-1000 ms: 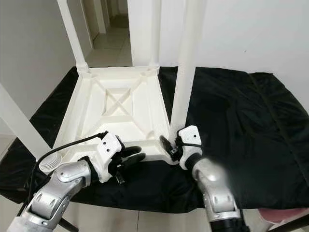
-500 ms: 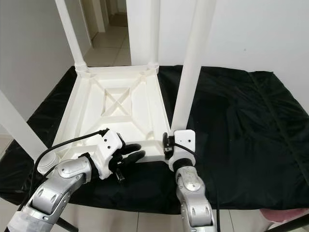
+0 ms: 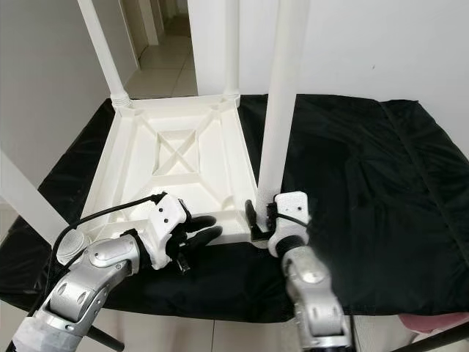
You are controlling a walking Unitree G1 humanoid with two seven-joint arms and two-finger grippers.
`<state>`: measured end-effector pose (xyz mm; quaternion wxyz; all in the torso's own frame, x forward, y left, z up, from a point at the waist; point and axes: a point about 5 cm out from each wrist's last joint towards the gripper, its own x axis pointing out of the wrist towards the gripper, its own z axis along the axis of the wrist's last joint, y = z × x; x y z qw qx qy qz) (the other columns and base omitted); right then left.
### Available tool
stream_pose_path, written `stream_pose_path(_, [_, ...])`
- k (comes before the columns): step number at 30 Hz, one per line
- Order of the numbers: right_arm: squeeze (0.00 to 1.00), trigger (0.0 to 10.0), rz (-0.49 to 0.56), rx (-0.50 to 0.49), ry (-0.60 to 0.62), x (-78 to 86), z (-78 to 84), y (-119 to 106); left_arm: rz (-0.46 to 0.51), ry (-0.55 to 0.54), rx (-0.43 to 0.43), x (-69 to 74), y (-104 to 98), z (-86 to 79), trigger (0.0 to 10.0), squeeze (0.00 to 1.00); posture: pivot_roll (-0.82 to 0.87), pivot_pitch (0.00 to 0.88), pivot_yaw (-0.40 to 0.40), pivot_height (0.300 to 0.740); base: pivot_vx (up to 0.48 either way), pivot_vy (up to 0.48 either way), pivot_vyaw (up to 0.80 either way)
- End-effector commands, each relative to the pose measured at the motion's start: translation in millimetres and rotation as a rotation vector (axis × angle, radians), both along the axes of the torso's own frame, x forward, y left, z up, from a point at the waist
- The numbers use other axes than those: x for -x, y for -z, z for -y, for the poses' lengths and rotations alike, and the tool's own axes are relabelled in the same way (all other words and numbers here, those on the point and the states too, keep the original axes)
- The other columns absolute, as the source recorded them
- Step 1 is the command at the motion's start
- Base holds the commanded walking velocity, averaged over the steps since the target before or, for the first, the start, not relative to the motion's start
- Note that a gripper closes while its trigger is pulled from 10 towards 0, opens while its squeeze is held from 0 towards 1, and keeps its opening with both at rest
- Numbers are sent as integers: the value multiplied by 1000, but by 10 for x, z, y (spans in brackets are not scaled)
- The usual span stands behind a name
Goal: Building children table
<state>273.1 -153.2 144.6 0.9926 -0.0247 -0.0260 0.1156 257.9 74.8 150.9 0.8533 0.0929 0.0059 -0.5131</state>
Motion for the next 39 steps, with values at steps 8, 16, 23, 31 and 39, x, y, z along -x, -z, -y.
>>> stream_pose_path(8, [0, 10000, 17, 11, -182, -98, 118, -14, -21, 15, -4, 45, 60, 15, 10000, 0, -67, 37, 46, 740, 0, 0, 0])
stream_pose_path(16, [0, 10000, 12, 47, -281, -169, 182, 19, -31, 9, -1, 77, 109, 50, 10000, 0, -62, 16, 25, 740, 0, 0, 0])
stream_pose_path(23, [0, 10000, 3, 99, -401, -205, 154, 41, -31, 18, 0, 88, 123, 78, 10000, 0, -64, 7, 21, 740, 0, 0, 0])
stream_pose_path(31, [0, 0, -13, 139, -470, -246, 158, 65, -27, 19, 3, 87, 118, 90, 10000, 0, -63, 4, 14, 740, 0, 0, 0])
stream_pose_path(39, [0, 3333, -23, 122, -467, -207, 167, 118, -28, 23, 1, 112, 134, 93, 10000, 0, -60, 0, 3, 740, 0, 0, 0])
